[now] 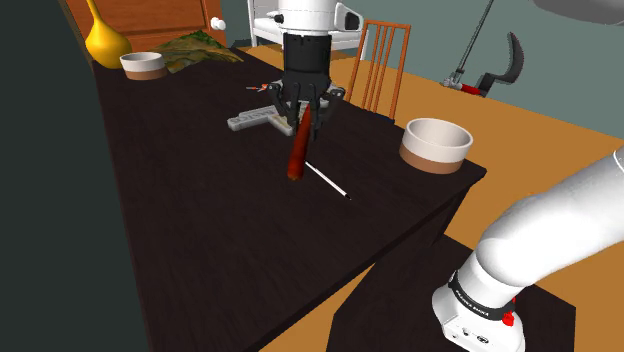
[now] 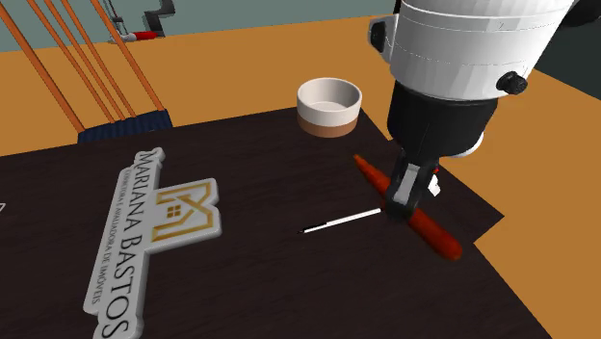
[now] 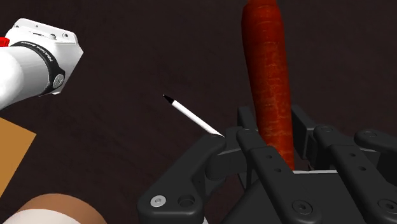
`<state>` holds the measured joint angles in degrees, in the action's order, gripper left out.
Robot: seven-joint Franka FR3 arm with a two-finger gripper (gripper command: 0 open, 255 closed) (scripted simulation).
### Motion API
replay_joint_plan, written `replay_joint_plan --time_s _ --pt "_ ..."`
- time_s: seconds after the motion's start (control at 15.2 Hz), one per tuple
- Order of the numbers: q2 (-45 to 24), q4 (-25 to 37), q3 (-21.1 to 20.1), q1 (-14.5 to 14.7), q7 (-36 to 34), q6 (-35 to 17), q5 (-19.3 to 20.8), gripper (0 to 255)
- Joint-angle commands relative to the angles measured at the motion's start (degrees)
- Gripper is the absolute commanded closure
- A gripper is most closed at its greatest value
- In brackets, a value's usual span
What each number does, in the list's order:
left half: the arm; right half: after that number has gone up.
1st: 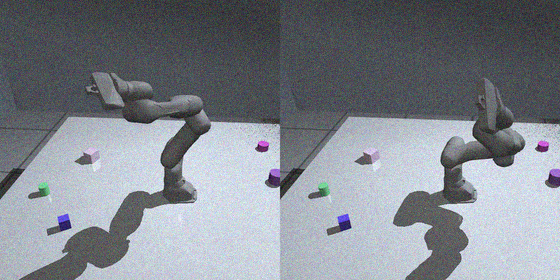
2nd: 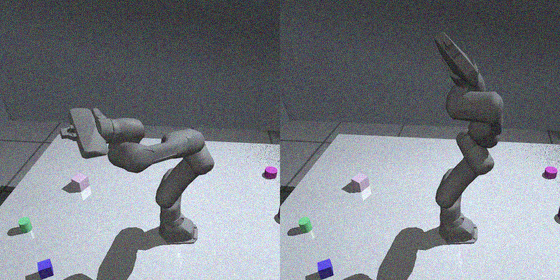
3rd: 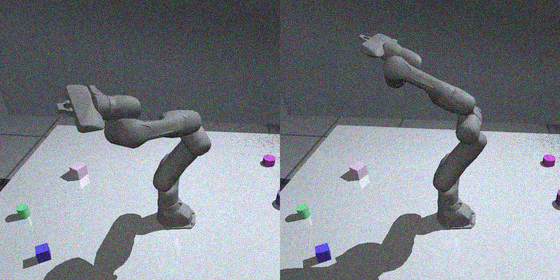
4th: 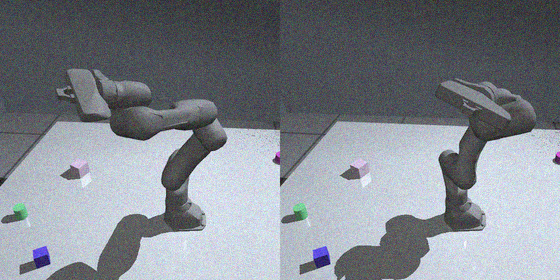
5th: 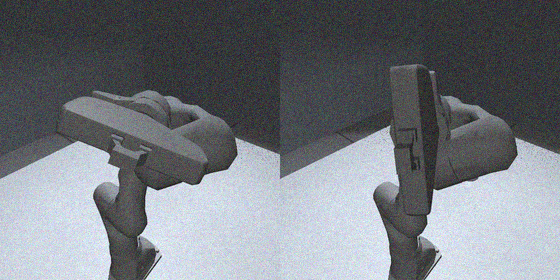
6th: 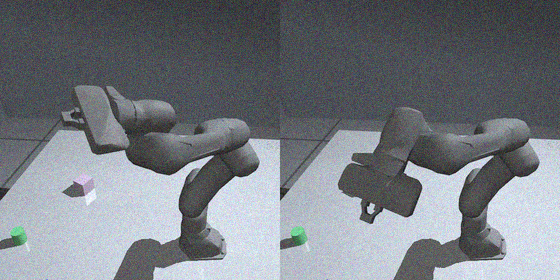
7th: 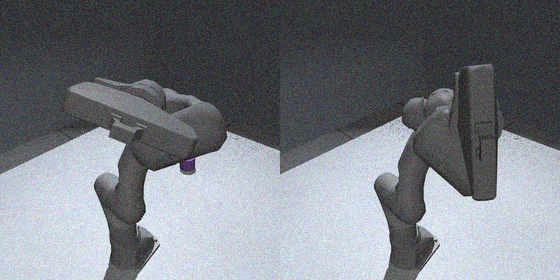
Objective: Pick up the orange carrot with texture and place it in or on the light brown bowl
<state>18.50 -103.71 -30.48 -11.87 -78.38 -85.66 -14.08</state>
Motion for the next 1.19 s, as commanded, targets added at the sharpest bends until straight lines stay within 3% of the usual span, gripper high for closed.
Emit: replay_joint_plan --time_s 0.0,0.53,1.12 --pt "3.52 -3.62 2.83 -0.40 3.70 0.29 -0.72 255" --pt "13.50 -13.02 13.02 -1.79 15.70 2.91 0.70 255" --pt "19.85 -18.83 23.99 -4.41 28.37 5.35 6.64 255"
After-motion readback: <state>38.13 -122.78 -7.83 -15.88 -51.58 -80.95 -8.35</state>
